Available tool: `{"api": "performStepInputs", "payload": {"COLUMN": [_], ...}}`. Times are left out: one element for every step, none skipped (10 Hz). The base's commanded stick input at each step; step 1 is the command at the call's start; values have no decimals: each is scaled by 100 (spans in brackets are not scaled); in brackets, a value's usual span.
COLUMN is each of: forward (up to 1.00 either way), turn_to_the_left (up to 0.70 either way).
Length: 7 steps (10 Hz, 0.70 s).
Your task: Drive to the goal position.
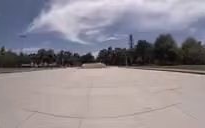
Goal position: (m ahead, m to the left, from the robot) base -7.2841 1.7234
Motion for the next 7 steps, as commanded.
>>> {"api": "performStepInputs", "payload": {"forward": [100,100,100,100,100,100,100], "turn_to_the_left": [0,0,0,0,-8,-17,-26]}}
